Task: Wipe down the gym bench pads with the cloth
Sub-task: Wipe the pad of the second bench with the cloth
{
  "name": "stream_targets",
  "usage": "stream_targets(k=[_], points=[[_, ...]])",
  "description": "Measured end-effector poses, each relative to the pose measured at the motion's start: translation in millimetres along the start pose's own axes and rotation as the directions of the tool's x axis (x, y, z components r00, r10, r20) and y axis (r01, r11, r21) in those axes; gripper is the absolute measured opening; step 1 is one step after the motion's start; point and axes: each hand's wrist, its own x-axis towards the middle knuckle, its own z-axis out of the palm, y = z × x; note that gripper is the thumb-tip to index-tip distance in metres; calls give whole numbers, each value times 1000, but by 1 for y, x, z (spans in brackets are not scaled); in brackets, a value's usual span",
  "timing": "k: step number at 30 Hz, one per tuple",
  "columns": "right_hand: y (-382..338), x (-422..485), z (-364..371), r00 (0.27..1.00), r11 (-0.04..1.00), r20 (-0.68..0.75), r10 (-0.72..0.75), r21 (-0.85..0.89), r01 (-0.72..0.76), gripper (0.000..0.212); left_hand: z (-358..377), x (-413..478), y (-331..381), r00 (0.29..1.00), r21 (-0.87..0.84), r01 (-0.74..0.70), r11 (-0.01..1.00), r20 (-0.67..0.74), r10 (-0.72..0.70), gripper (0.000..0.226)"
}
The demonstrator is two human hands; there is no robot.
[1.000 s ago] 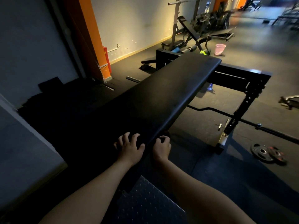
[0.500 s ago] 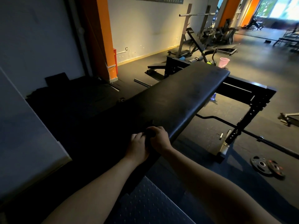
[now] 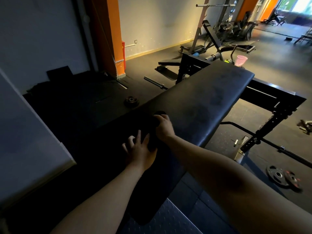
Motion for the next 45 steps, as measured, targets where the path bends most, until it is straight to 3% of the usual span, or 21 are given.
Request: stream_targets(k=[5, 9, 13, 16, 20, 22, 24, 26, 33, 39, 42, 45], points=[[-9, 21, 21, 986, 986, 121, -111, -108, 124, 60, 2, 0, -1, 1000, 91, -9, 996, -4, 10, 60], [39, -4, -2, 991, 974, -77, -112, -206, 94, 46, -1, -2, -1, 1000, -6, 5, 1000, 7, -5, 60], [82, -26, -41, 976, 981, -218, 18, -182, -59, 38, -3, -6, 3, 1000, -10, 15, 1000, 4, -15, 60], [83, -23, -46, 962, 986, -253, 105, -99, -134, 43, -2, -4, 3, 1000, -28, 23, 999, 9, -23, 60], [38, 10, -16, 988, 1000, -154, 11, 8, -10, 51, 0, -3, 1, 1000, -20, 17, 1000, -5, -17, 61], [6, 31, 4, 995, 995, -8, -98, 15, 98, 53, 1, -1, 1, 1000, 37, 10, 999, -20, -10, 62], [-12, 44, 17, 970, 977, 168, -174, -96, 192, 56, 2, 1, 1, 1000, 86, 20, 996, -14, -18, 64], [-9, 47, 18, 958, 952, 224, -181, -204, 228, 58, 4, 2, 1, 1000, 110, 29, 994, -12, -28, 64], [71, -4, -36, 988, 957, -30, -149, -258, 136, 46, 6, 1, 0, 998, 9, 49, 999, -35, -49, 61], [129, -61, -74, 973, 946, -230, 23, -309, -95, 43, 5, -4, 8, 996, 32, 72, 997, -54, -70, 62], [127, -76, -71, 950, 960, -289, 121, -208, -186, 42, 2, -4, 11, 997, 54, 75, 996, -9, -74, 61], [92, -65, -54, 973, 992, -226, 43, -108, -69, 53, 0, -1, 9, 994, 34, 95, 995, 50, -97, 59]])
